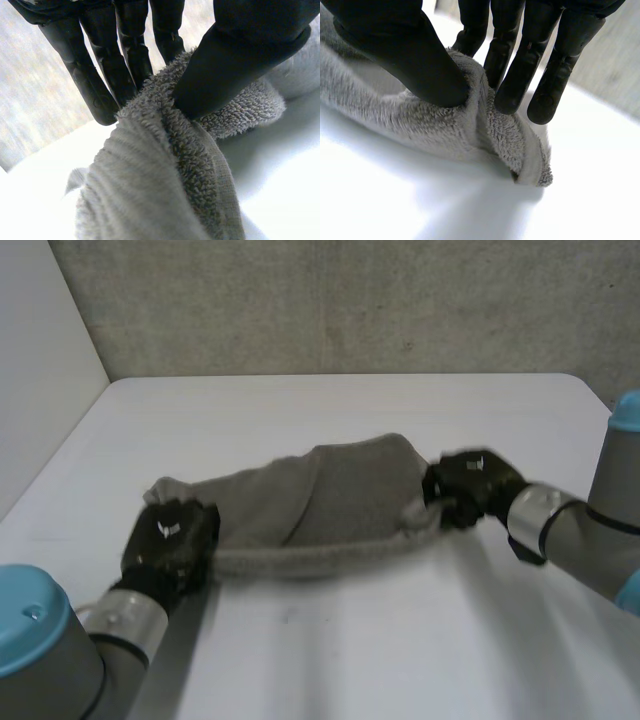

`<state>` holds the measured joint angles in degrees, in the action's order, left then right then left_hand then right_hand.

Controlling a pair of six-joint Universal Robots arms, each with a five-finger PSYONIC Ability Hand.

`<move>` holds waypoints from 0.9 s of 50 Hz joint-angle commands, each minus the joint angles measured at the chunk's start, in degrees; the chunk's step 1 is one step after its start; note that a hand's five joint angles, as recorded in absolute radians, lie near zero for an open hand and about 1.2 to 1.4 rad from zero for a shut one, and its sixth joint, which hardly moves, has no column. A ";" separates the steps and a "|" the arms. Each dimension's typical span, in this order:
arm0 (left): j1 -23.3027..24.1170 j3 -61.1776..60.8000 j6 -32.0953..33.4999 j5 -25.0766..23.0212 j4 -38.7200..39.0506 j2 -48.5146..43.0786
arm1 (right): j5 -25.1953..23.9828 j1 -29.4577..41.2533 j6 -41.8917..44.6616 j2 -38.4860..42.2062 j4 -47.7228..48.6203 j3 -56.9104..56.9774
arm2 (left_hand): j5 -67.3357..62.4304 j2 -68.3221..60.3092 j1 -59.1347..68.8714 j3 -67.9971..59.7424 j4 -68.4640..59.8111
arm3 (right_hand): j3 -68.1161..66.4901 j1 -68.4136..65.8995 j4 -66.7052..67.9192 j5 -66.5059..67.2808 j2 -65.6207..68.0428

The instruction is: Fold the towel.

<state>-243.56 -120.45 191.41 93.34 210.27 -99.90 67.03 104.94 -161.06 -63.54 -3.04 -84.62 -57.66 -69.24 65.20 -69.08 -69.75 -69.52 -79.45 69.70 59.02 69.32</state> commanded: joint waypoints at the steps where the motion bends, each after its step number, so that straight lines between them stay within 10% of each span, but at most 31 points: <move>1: 0.10 -0.58 2.29 -0.09 -7.57 -1.00 | 0.20 -4.48 8.57 -0.62 -5.49 -4.67 | -12.34 -10.76 14.80 -10.92 -10.25 | -10.48 -0.55 10.30 10.98 10.68; 6: 0.37 -0.40 3.26 -0.09 -9.35 1.46 | -0.23 -7.03 9.09 -4.75 -5.93 -7.40 | -12.34 -10.76 14.80 -10.92 -10.25 | -2.64 7.30 2.45 3.14 2.84; 8: 0.63 -0.49 3.26 -0.18 -9.35 2.42 | -1.11 -8.35 9.09 -7.29 -5.49 -9.67 | -12.34 -10.76 14.80 -10.92 -10.25 | 37.08 47.01 -37.26 -36.58 -36.88; 11: 1.24 -0.31 3.26 -0.18 -9.35 3.74 | -3.12 -8.61 9.09 -8.87 -4.35 -11.61 | -12.34 -10.76 14.80 -10.92 -10.25 | 43.60 53.53 -43.78 -43.10 -43.40; 31: 2.21 1.98 3.26 -0.01 -9.44 4.27 | -9.55 -3.88 10.76 -17.32 -2.50 -11.27 | -12.34 -10.76 14.80 -10.92 -10.25 | 43.96 53.89 -44.14 -43.46 -43.76; 39: 2.12 1.62 3.35 0.00 -9.44 4.36 | -6.48 2.90 17.35 -8.00 -3.73 -3.44 | -12.34 -10.76 14.80 -10.92 -10.25 | 43.62 53.56 -43.81 -43.12 -43.42; 45: 2.12 1.45 3.35 0.00 -9.44 4.36 | 4.57 4.39 22.44 0.68 -11.00 4.53 | -12.34 -10.76 14.80 -10.92 -10.25 | 42.61 52.55 -42.80 -42.11 -42.41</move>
<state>-241.43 -118.84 194.75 93.34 200.82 -95.56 62.85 108.21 -142.69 -70.05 -8.00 -86.52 -57.67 -69.31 65.20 -69.08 -69.75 -22.77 -26.43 22.91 13.12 22.88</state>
